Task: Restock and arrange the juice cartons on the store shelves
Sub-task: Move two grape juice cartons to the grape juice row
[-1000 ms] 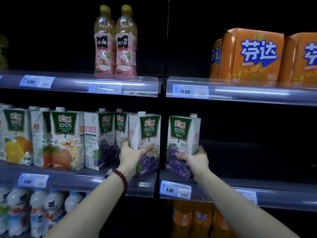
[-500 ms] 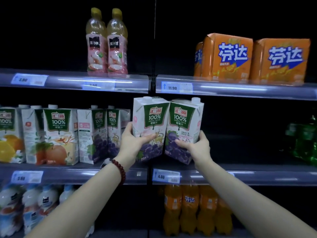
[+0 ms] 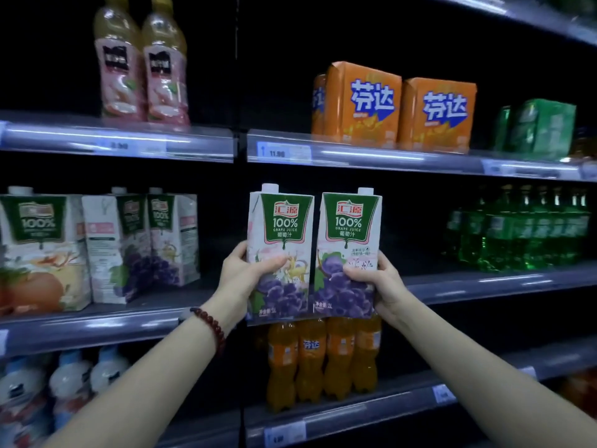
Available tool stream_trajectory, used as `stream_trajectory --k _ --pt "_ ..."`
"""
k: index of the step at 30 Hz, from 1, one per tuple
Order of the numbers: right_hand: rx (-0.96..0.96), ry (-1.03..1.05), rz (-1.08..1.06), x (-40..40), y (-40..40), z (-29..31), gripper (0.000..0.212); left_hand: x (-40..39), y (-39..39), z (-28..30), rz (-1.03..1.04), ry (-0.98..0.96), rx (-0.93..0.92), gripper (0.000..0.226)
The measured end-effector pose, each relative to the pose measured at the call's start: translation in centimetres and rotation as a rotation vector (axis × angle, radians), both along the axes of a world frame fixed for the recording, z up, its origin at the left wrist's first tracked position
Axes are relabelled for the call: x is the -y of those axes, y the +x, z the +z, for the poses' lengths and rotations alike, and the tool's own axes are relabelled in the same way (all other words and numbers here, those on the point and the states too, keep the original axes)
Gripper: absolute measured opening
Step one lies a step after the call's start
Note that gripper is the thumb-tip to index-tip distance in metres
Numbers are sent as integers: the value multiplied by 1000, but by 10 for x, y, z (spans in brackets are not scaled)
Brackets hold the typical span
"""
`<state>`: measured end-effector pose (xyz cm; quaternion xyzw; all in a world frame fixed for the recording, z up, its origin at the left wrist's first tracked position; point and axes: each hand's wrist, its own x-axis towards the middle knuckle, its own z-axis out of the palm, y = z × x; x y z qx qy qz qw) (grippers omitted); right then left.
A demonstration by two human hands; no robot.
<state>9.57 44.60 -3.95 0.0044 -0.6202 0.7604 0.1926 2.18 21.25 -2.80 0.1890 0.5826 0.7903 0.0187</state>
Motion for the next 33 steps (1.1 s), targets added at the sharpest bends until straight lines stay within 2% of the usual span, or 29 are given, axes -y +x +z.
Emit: stream_trajectory --k 7,11,15,19,23,26,28,31,33 --pt "22 47 -18 -45 42 -11 73 -49 25 -6 -132 8 65 57" --pt "14 47 -56 -76 62 -10 80 -85 42 -5 -187 15 127 45" --pt "9 37 -77 -120 81 -4 87 -129 56 -3 -244 -5 138 57" --pt "14 -7 -118 -175 106 -2 79 -187 75 2 -296 -12 114 58" --pt "7 -25 -183 -243 138 -6 60 -259 96 5 -340 -9 98 48" --pt "9 -19 -241 -296 163 -12 58 -318 114 3 -367 -1 110 45" --pt "15 -10 -278 -333 182 -15 64 -358 126 0 -386 5 127 44" --pt "25 26 -339 -386 212 -20 85 -417 143 -6 -424 16 143 44" --pt "27 14 -375 -419 231 -24 84 -455 152 -10 -441 13 147 43"
